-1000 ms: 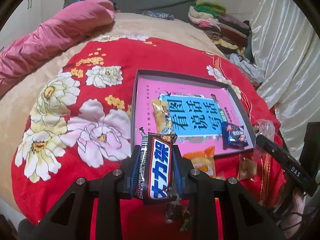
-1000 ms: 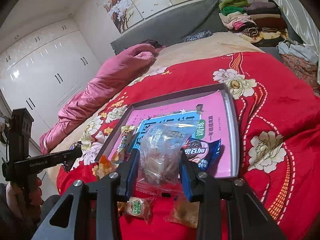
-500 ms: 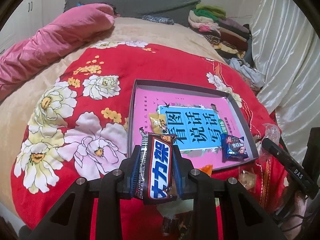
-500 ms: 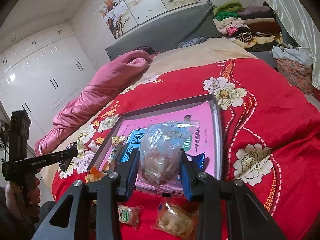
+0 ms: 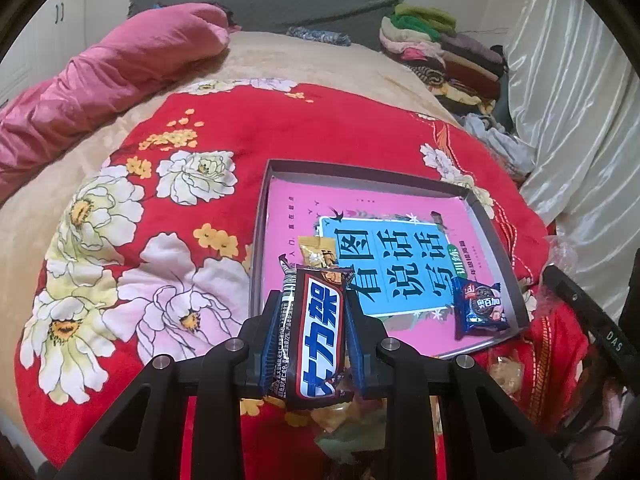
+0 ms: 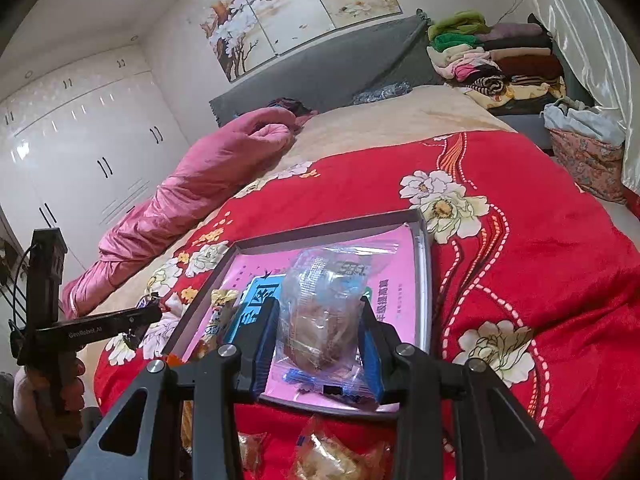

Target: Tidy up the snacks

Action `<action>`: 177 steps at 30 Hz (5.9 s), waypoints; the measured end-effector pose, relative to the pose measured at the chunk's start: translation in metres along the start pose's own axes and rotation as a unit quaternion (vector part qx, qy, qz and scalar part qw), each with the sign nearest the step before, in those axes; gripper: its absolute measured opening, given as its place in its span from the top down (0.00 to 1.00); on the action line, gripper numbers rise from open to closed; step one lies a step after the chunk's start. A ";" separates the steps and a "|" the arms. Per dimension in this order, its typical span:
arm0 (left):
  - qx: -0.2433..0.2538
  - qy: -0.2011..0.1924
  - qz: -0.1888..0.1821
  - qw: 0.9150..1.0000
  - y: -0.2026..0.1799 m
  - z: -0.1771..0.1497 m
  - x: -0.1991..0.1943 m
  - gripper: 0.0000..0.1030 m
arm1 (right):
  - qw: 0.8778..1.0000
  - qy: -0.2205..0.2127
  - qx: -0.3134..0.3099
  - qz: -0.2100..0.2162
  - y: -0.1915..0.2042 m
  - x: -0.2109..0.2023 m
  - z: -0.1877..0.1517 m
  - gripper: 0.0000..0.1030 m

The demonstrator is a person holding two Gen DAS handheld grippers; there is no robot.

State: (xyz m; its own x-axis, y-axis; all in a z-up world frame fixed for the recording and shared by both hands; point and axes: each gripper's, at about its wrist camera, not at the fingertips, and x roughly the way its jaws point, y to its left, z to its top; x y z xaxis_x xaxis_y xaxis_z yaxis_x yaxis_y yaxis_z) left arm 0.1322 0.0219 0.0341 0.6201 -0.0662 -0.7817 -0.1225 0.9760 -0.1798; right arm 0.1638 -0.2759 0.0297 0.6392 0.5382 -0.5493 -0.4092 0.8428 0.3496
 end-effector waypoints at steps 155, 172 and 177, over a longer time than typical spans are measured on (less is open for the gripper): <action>-0.015 -0.001 -0.010 1.000 -0.002 -0.002 0.020 0.44 | 0.995 0.072 -0.021 -0.063 -0.019 0.036 -0.014 0.42; -0.013 -0.013 -0.022 1.000 -0.007 -0.002 -0.005 0.31 | 0.997 0.054 -0.039 -0.027 -0.003 0.028 -0.014 0.42; -0.009 -0.019 -0.023 1.000 -0.009 0.000 -0.015 0.27 | 0.998 0.033 -0.048 -0.024 0.001 0.020 -0.009 0.39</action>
State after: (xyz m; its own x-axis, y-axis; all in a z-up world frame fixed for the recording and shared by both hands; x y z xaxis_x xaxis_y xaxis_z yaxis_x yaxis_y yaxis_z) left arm 0.1239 0.0139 0.0476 0.6550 -0.1019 -0.7487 -0.1072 0.9683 -0.2255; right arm 0.1704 -0.2639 0.0123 0.6163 0.4928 -0.6142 -0.4409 0.8622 0.2494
